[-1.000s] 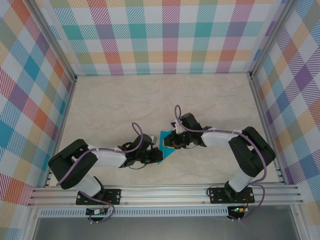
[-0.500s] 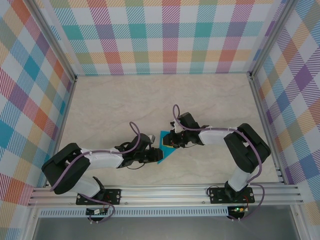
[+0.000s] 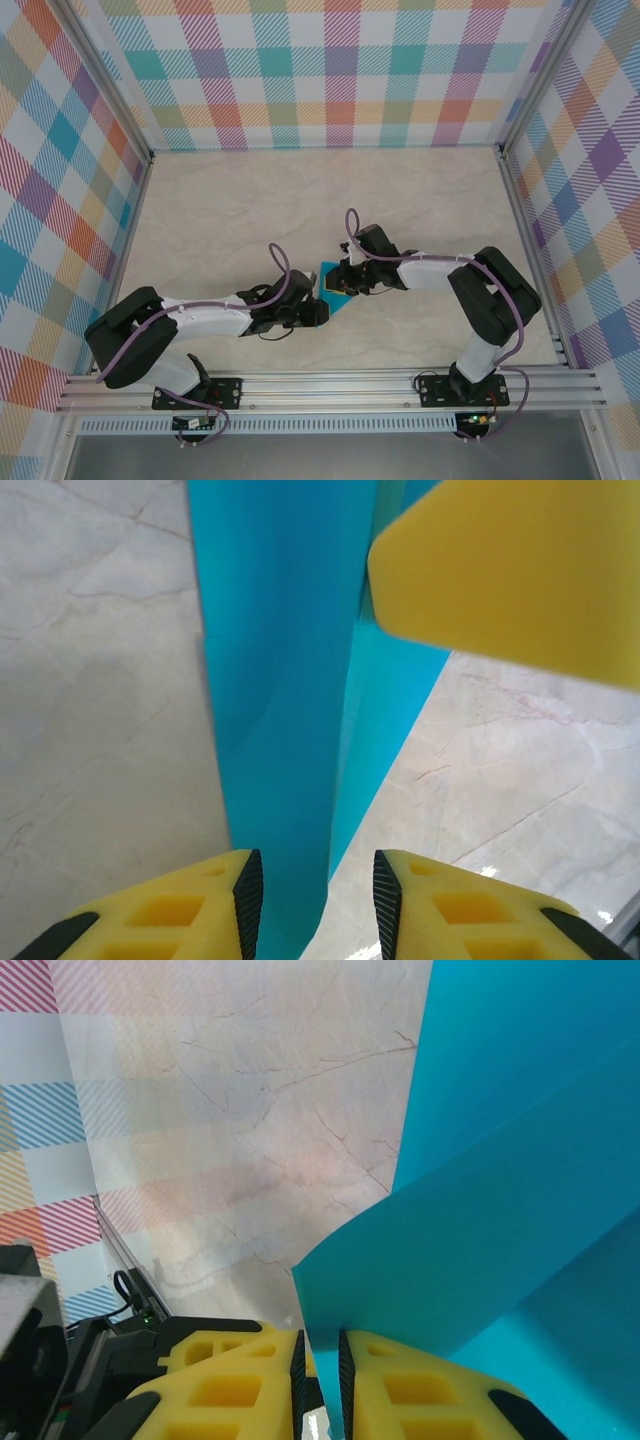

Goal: Fold a paper plane with a square sheet of paper (pick it up from the middle)
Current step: Fourth fold the wing at the center of the table.

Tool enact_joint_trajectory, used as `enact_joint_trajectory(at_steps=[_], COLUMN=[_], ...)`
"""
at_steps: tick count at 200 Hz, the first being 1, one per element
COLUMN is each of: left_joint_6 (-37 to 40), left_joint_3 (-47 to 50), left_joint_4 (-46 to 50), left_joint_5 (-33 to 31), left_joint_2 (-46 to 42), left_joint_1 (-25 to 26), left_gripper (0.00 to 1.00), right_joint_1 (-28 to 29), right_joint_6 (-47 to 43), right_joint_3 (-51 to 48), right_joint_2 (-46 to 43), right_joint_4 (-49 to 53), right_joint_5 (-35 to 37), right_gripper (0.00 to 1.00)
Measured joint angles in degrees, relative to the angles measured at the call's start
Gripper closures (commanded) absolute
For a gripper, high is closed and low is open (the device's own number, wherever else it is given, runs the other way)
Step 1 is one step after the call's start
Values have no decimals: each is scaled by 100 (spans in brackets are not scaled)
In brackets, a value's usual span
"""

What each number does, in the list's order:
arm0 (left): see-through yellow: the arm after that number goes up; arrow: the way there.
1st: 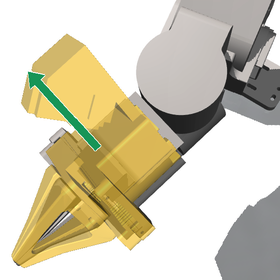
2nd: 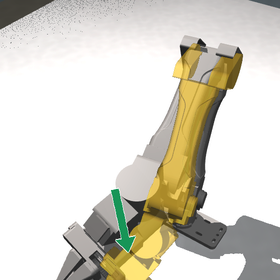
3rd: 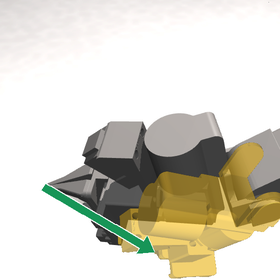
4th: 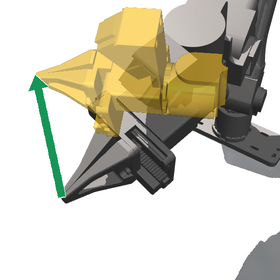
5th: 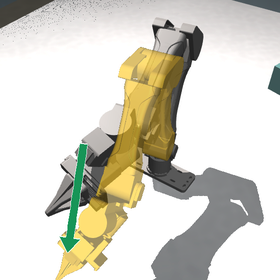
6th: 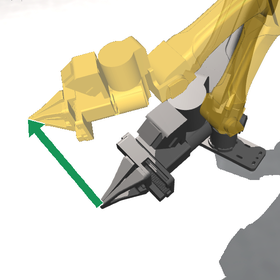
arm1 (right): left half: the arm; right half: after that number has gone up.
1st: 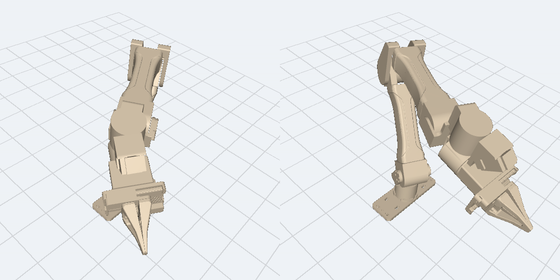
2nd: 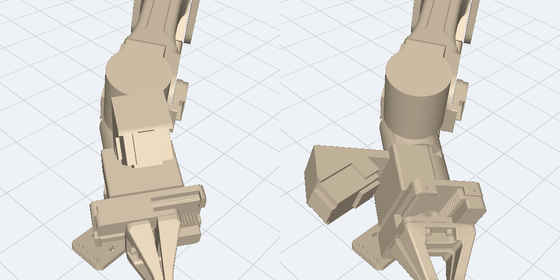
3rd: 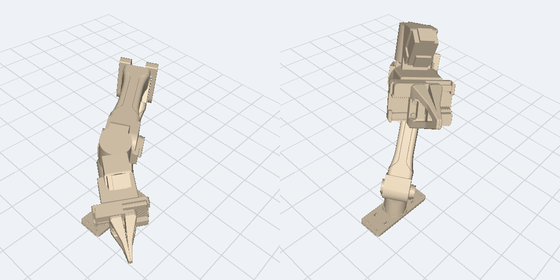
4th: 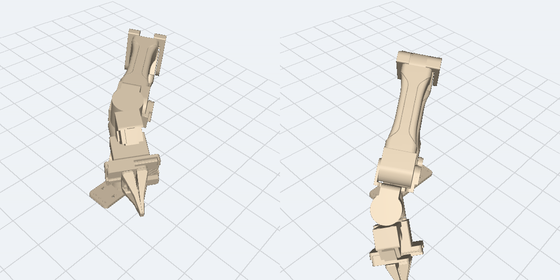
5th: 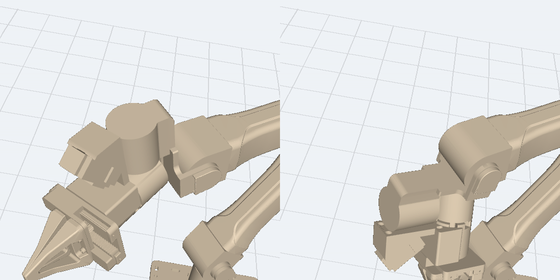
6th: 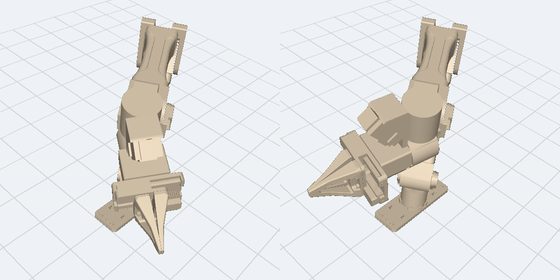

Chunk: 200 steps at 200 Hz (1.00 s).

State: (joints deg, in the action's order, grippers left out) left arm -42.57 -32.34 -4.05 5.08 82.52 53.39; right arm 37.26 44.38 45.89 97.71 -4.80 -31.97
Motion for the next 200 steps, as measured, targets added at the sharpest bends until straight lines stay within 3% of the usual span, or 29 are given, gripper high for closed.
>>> enact_joint_trajectory(at_steps=[106, 200], left_joint_6=[153, 197], left_joint_3=[-431, -538], left_joint_4=[599, 710], left_joint_5=[-767, -892], left_joint_2=[153, 374], left_joint_1=[356, 420], left_gripper=[70, 90], right_joint_1=[0, 0], right_joint_6=[-2, -2], right_joint_3=[42, 44], right_joint_2=[0, 0], right_joint_4=[-2, 4], right_joint_5=[-2, 0], right_gripper=[81, 81])
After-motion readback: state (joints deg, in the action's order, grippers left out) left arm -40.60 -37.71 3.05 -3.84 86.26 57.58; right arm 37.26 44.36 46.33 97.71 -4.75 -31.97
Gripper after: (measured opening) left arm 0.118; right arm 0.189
